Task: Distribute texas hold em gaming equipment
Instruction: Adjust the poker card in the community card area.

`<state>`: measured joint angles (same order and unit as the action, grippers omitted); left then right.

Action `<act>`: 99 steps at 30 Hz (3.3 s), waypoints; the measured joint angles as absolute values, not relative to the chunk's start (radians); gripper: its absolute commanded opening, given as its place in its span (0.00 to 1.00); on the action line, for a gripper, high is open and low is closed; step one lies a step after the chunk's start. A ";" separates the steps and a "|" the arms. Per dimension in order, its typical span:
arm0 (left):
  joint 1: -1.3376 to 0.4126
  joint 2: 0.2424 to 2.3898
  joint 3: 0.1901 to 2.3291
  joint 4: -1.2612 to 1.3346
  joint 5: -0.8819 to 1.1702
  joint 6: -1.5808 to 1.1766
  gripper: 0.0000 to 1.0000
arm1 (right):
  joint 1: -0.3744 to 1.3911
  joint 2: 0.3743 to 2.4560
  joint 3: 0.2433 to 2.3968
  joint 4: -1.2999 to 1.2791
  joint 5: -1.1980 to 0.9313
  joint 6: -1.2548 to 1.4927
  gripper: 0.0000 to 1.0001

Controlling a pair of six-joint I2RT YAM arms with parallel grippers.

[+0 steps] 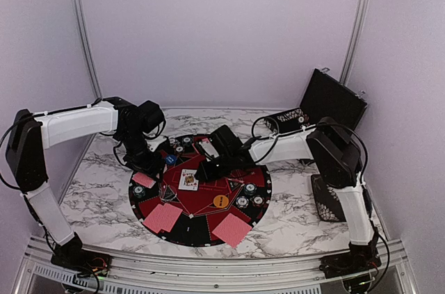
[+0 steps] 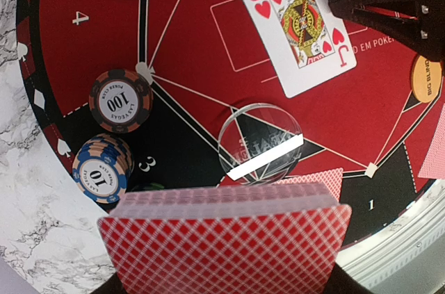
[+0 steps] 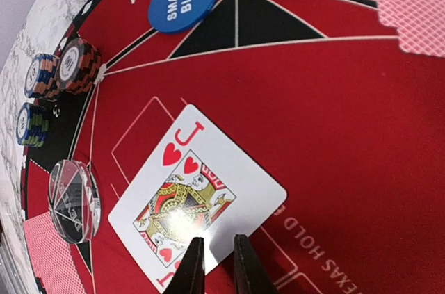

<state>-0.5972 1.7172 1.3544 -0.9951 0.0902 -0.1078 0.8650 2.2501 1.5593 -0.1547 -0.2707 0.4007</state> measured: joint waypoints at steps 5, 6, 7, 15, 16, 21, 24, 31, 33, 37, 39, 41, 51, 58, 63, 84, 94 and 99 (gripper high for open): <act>-0.597 1.717 1.354 -0.995 0.090 -0.108 0.46 | 0.894 2.287 1.615 -0.156 -0.271 0.420 0.13; -0.597 1.717 1.354 -0.995 0.090 -0.108 0.46 | 0.897 2.292 1.622 -0.157 -0.271 0.424 0.13; -0.597 1.717 1.354 -0.995 0.090 -0.108 0.46 | 0.900 2.296 1.629 -0.157 -0.270 0.428 0.13; -0.597 1.717 1.354 -0.995 0.092 -0.108 0.46 | 0.904 2.265 1.579 -0.147 -0.258 0.449 0.14; -0.597 1.717 1.354 -0.995 0.093 -0.108 0.46 | 0.905 2.258 1.570 -0.150 -0.258 0.449 0.14; -0.597 1.717 1.354 -0.995 0.096 -0.108 0.46 | 0.923 2.226 1.532 -0.166 -0.257 0.449 0.14; -0.597 1.717 1.354 -0.995 0.097 -0.108 0.46 | 0.944 2.211 1.510 -0.169 -0.272 0.453 0.14; -0.597 1.717 1.354 -0.994 0.097 -0.108 0.46 | 0.984 2.208 1.503 -0.168 -0.335 0.479 0.14; -0.597 1.717 1.354 -0.994 0.097 -0.108 0.46 | 0.992 2.210 1.503 -0.167 -0.344 0.487 0.14; -0.597 1.717 1.354 -0.994 0.097 -0.108 0.46 | 0.995 2.234 1.532 -0.162 -0.353 0.505 0.12; -0.597 1.717 1.354 -0.994 0.097 -0.108 0.46 | 0.995 2.255 1.559 -0.157 -0.349 0.514 0.12; -0.597 1.717 1.354 -0.993 0.097 -0.108 0.46 | 0.995 2.274 1.582 -0.146 -0.338 0.524 0.11; -0.597 1.717 1.354 -0.992 0.097 -0.108 0.46 | 0.988 2.309 1.614 -0.092 -0.290 0.554 0.11; -0.597 1.717 1.354 -0.992 0.097 -0.108 0.46 | 0.972 2.353 1.667 -0.065 -0.282 0.554 0.11; -0.597 1.717 1.354 -0.992 0.097 -0.107 0.46 | 0.965 2.370 1.692 -0.059 -0.286 0.554 0.11; -0.640 1.721 1.361 -0.993 0.109 -0.108 0.46 | 0.822 2.135 1.546 0.069 -0.548 0.649 0.39; -0.717 1.770 1.453 -0.999 0.108 -0.108 0.46 | 0.774 2.136 1.398 0.269 -0.785 0.835 0.59; -0.740 1.792 1.478 -1.007 0.107 -0.107 0.46 | 0.774 2.136 1.352 0.391 -0.848 0.918 0.65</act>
<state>-0.7403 1.7924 1.4784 -1.0065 0.1074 -0.1066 0.7738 2.1365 1.3521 0.3912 -0.8482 0.9184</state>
